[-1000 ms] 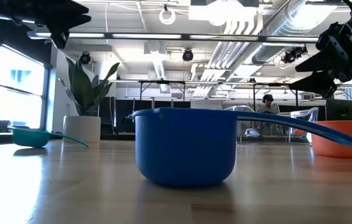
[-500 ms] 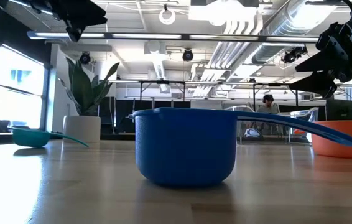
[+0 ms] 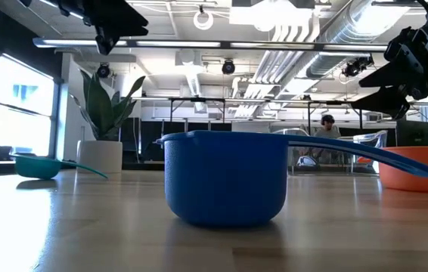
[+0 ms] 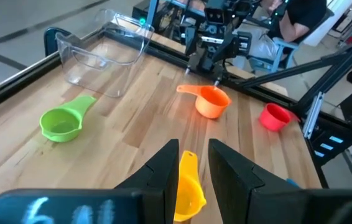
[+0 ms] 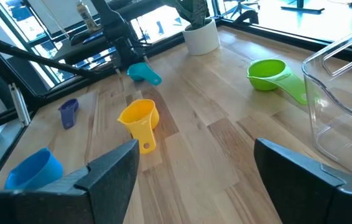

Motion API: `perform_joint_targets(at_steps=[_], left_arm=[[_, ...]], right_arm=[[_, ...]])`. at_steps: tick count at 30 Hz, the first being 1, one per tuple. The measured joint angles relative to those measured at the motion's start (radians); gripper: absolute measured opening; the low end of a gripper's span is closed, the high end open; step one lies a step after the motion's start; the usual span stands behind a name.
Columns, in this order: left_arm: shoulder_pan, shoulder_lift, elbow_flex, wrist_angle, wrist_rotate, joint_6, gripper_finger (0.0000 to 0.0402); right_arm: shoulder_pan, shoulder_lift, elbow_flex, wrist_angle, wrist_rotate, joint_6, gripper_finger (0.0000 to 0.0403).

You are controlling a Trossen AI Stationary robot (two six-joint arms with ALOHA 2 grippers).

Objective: Nest measuring cups in basket
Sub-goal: Adjust the yellow measuring cup

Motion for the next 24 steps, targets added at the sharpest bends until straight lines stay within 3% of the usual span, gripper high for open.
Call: perform_joint_targets(at_steps=[17, 24], left_arm=[[0.000, 0.133, 0.000, 0.010, -0.001, 0.010, 0.0077], [0.000, 0.201, 0.000, 0.047, 0.015, -0.067, 0.0106]], right_arm=[[0.000, 0.000, 0.000, 0.000, 0.000, 0.000, 0.0309], [0.000, 0.000, 0.000, 0.000, 0.000, -0.004, 0.0309]])
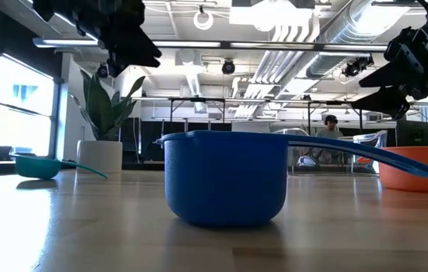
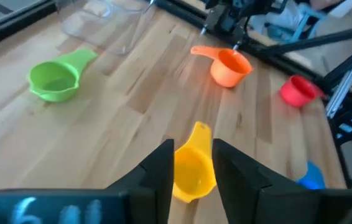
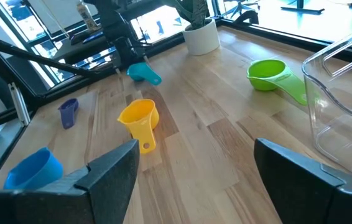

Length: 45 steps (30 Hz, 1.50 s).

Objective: Nest measuring cups in basket
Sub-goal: Adjust the yellow measuring cup

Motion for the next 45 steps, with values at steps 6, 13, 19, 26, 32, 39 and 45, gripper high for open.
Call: perform_joint_targets(at_steps=[6, 13, 19, 26, 32, 39, 45], left_arm=[[-0.001, 0.057, 0.000, 0.121, 0.049, -0.008, 0.0130], [-0.012, 0.134, 0.001, 0.258, 0.107, 0.111, 0.0126], [-0.055, 0.193, 0.001, 0.290, 0.108, 0.259, 0.0125], [-0.108, 0.242, 0.025, 0.277, 0.101, 0.308, 0.0125], [-0.140, 0.322, 0.158, 0.115, 0.061, 0.416, 0.0125], [-0.139, 0.433, 0.262, 0.001, 0.032, 0.477, 0.0125], [-0.158, 0.501, 0.290, 0.004, 0.031, 0.482, 0.0125]], right_arm=[[-0.003, 0.000, 0.000, -0.001, 0.000, 0.004, 0.0309], [-0.003, 0.000, 0.000, -0.003, 0.000, 0.004, 0.0309], [-0.003, 0.000, 0.000, -0.003, 0.001, 0.003, 0.0309], [-0.003, 0.000, 0.000, 0.022, 0.054, 0.008, 0.0309], [-0.003, 0.000, 0.000, 0.099, 0.079, 0.116, 0.0309], [-0.003, 0.000, 0.000, 0.222, 0.079, 0.116, 0.0309], [-0.003, 0.000, 0.000, 0.330, 0.080, 0.176, 0.0309]])
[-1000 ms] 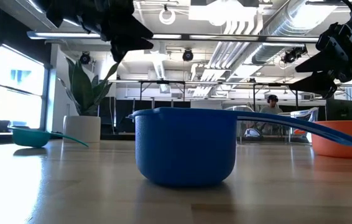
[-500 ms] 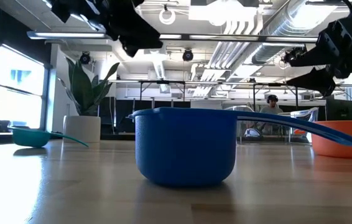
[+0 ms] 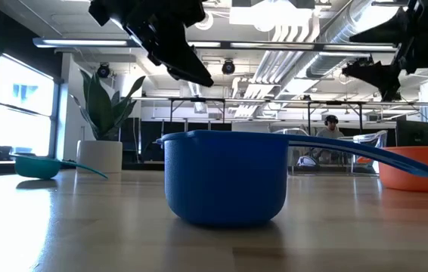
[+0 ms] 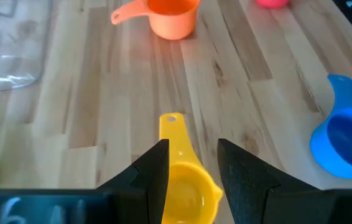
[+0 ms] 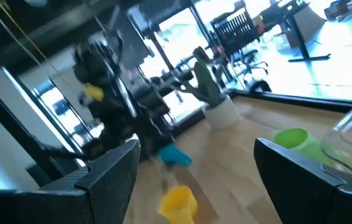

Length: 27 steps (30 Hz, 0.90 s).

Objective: Nest measuring cups in basket
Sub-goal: Adjust the yellow measuring cup

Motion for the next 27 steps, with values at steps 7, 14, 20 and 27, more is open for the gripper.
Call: perform_joint_targets(at_steps=[7, 14, 20, 27], left_arm=[[-0.021, 0.064, 0.002, -0.011, -0.001, -0.001, 0.0125], [-0.021, 0.106, 0.001, -0.040, 0.000, 0.000, 0.0121], [-0.036, 0.138, 0.001, -0.086, 0.001, 0.000, 0.0115], [-0.061, 0.170, 0.001, -0.116, 0.000, 0.032, 0.0113]], right_arm=[[0.000, 0.000, 0.000, 0.050, 0.009, 0.012, 0.0309], [0.000, 0.001, 0.000, 0.050, 0.008, 0.012, 0.0309], [0.000, 0.001, 0.000, 0.045, 0.008, -0.035, 0.0309], [0.000, 0.003, 0.000, 0.037, 0.007, -0.035, 0.0309]])
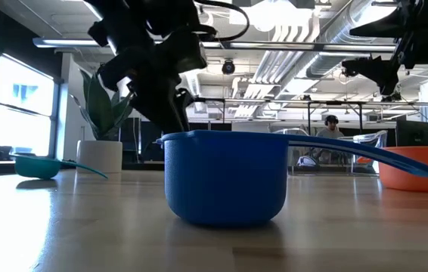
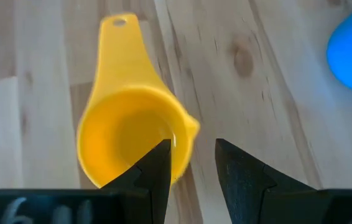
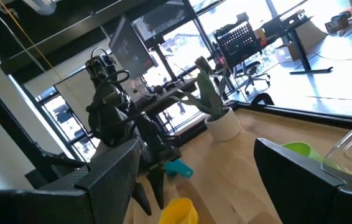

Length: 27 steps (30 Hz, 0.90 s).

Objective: Nest measuring cups in basket
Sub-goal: Adjust the yellow measuring cup

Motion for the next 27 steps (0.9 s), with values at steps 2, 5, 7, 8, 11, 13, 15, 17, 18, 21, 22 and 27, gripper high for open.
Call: perform_joint_targets(at_steps=[2, 5, 7, 8, 11, 13, 15, 17, 18, 21, 22, 27], left_arm=[[-0.004, 0.007, 0.000, 0.003, -0.007, 0.001, 0.0113], [-0.005, 0.008, 0.000, -0.004, -0.032, 0.001, 0.0113], [-0.005, 0.007, 0.000, -0.004, -0.056, 0.002, 0.0113], [-0.005, 0.007, 0.000, -0.005, -0.063, 0.002, 0.0113], [-0.004, 0.007, -0.001, -0.014, -0.064, 0.030, 0.0113], [-0.005, 0.007, -0.003, -0.015, -0.066, 0.055, 0.0113], [-0.006, 0.007, -0.003, -0.013, -0.066, 0.059, 0.0113], [-0.006, 0.007, -0.003, -0.012, -0.066, 0.060, 0.0113], [-0.007, 0.007, -0.003, -0.013, -0.064, 0.060, 0.0113], [-0.010, 0.010, -0.003, -0.014, -0.063, 0.078, 0.0113], [-0.011, 0.016, -0.003, -0.010, -0.063, 0.087, 0.0113], [-0.012, 0.029, -0.003, 0.000, -0.063, 0.089, 0.0113]], right_arm=[[0.000, 0.001, 0.000, -0.006, 0.000, 0.001, 0.0309], [0.000, 0.005, 0.000, -0.010, 0.000, 0.001, 0.0309], [0.000, 0.006, 0.000, -0.011, 0.000, 0.001, 0.0309], [0.000, 0.006, 0.000, -0.012, 0.000, 0.001, 0.0309], [0.000, 0.006, 0.000, -0.016, 0.000, 0.001, 0.0309], [0.000, 0.006, 0.000, -0.020, 0.000, 0.001, 0.0309], [0.000, 0.006, 0.000, -0.022, 0.000, 0.001, 0.0309], [0.000, 0.006, 0.000, -0.022, 0.000, -0.001, 0.0309], [0.000, 0.006, 0.000, -0.022, 0.000, -0.003, 0.0309], [0.000, 0.006, 0.000, -0.025, 0.000, -0.003, 0.0309], [0.000, 0.006, 0.000, -0.027, 0.000, -0.002, 0.0309], [0.000, 0.006, 0.000, -0.033, 0.000, -0.003, 0.0309]])
